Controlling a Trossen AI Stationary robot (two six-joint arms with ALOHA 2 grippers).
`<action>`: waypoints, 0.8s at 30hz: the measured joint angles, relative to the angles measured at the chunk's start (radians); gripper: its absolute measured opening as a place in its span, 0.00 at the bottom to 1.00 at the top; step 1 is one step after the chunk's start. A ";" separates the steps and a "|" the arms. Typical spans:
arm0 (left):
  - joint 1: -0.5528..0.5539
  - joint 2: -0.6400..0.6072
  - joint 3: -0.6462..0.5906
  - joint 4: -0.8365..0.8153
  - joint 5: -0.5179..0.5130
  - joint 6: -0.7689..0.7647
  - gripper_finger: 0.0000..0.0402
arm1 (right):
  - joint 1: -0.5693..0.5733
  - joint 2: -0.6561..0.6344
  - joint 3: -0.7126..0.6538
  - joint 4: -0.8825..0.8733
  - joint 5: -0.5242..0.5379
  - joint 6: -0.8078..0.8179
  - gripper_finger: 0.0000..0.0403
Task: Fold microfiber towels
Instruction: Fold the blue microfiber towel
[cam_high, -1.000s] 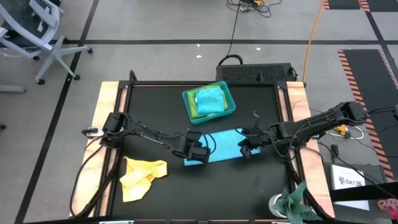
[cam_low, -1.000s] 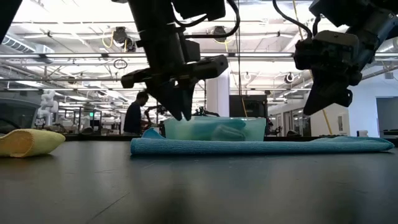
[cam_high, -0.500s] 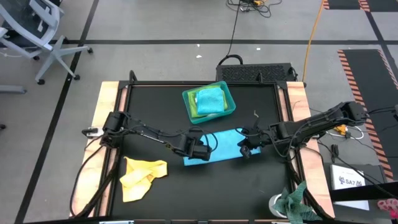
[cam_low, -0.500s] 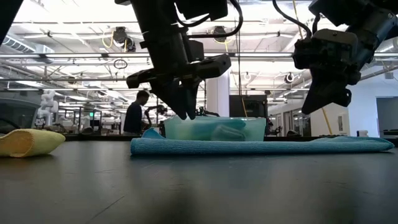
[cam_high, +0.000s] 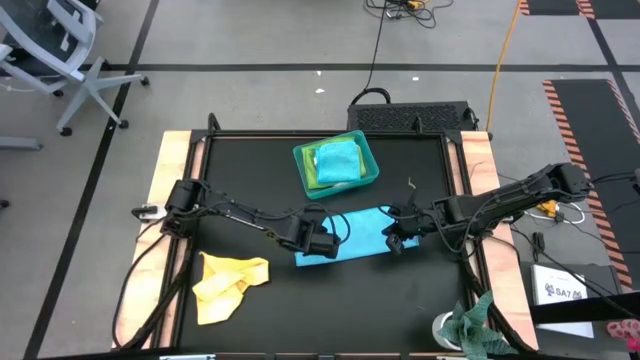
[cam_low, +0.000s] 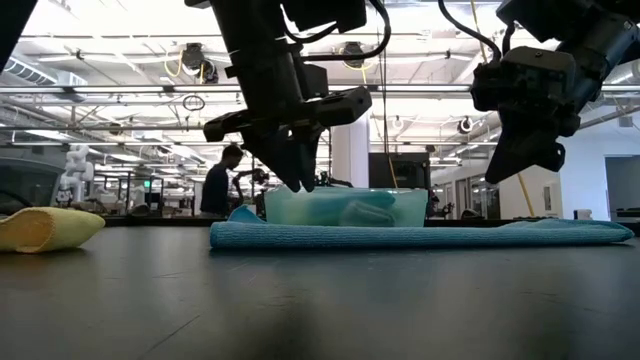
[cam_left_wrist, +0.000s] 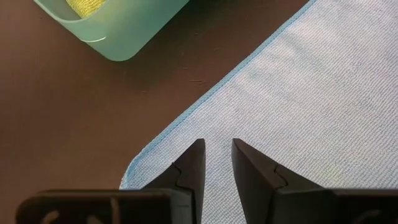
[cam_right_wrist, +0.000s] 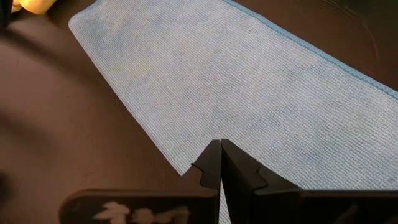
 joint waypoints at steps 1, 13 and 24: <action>0.000 0.000 0.000 0.000 0.000 0.000 0.20 | 0.000 0.000 0.000 0.000 0.000 0.000 0.00; 0.000 0.000 0.000 0.003 0.000 -0.002 0.20 | 0.000 0.000 0.000 0.000 -0.001 0.025 0.00; 0.000 0.000 0.000 0.003 -0.001 0.000 0.20 | 0.003 0.000 0.000 -0.001 -0.054 0.035 0.00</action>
